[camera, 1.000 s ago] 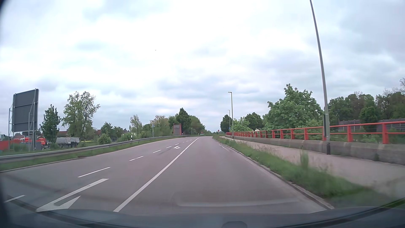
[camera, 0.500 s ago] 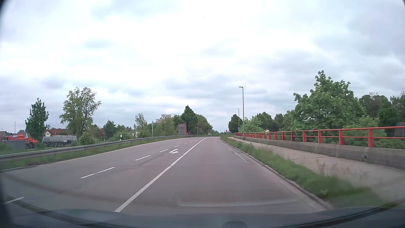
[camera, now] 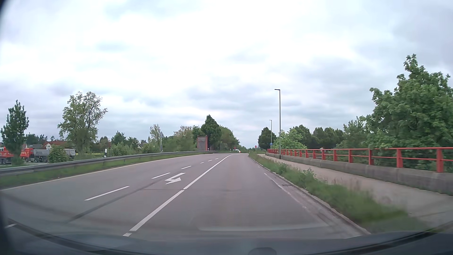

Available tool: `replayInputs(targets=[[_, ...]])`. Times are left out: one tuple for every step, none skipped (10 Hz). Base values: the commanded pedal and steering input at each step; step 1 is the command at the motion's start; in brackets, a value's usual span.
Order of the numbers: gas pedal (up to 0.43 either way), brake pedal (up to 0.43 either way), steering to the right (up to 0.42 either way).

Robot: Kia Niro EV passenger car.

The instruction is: Follow the waypoints while adhering to traffic rules and regulations

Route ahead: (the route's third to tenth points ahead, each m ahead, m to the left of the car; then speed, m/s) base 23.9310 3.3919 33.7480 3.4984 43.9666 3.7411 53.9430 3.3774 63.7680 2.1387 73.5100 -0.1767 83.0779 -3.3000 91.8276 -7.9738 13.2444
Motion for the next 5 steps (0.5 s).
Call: replayInputs(targets=[[0.260,0.000,-0.004],[0.240,0.000,-0.004],[0.189,0.000,-0.004],[0.189,0.000,-0.004],[0.189,0.000,-0.004]])
